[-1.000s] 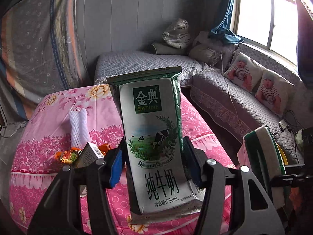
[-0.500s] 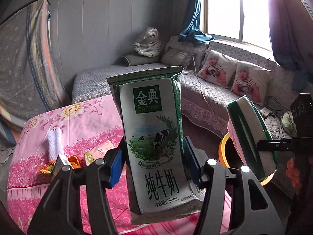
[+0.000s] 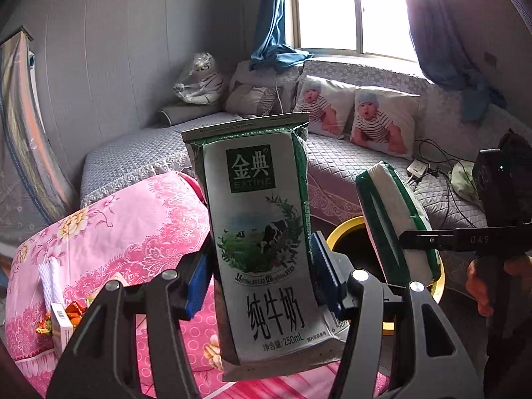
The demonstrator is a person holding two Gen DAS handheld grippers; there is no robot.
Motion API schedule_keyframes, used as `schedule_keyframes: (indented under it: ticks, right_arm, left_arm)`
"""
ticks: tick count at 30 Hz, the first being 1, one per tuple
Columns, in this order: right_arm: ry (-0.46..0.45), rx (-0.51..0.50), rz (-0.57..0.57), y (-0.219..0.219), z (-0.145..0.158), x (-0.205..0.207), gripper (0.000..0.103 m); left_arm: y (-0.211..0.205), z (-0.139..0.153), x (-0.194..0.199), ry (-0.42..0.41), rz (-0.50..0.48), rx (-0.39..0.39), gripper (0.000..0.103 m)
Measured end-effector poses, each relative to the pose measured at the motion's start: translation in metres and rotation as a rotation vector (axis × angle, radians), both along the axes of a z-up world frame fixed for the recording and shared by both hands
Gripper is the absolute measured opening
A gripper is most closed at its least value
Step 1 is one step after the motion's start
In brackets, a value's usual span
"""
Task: Collect trash
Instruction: 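Carry the tissue pack and milk carton over the yellow bin and release both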
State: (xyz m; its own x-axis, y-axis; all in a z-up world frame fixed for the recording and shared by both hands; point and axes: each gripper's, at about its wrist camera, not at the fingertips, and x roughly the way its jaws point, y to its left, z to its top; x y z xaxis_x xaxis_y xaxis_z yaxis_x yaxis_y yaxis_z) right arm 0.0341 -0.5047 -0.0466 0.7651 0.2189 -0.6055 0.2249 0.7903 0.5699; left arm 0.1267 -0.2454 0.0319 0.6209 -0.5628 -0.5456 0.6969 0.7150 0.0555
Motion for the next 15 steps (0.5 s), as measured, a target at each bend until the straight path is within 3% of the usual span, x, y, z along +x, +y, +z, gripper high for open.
schedule_keyframes:
  ticks: [9, 15]
  right_arm:
    - [0.056, -0.029, -0.128, -0.037, -0.027, -0.013, 0.070]
    - [0.103, -0.019, -0.191, -0.053, -0.045, -0.018, 0.070]
  left_arm:
    - [-0.051, -0.017, -0.004, 0.017, -0.088, 0.008, 0.054]
    - [-0.086, -0.037, 0.000, 0.080, -0.168, -0.012, 0.054]
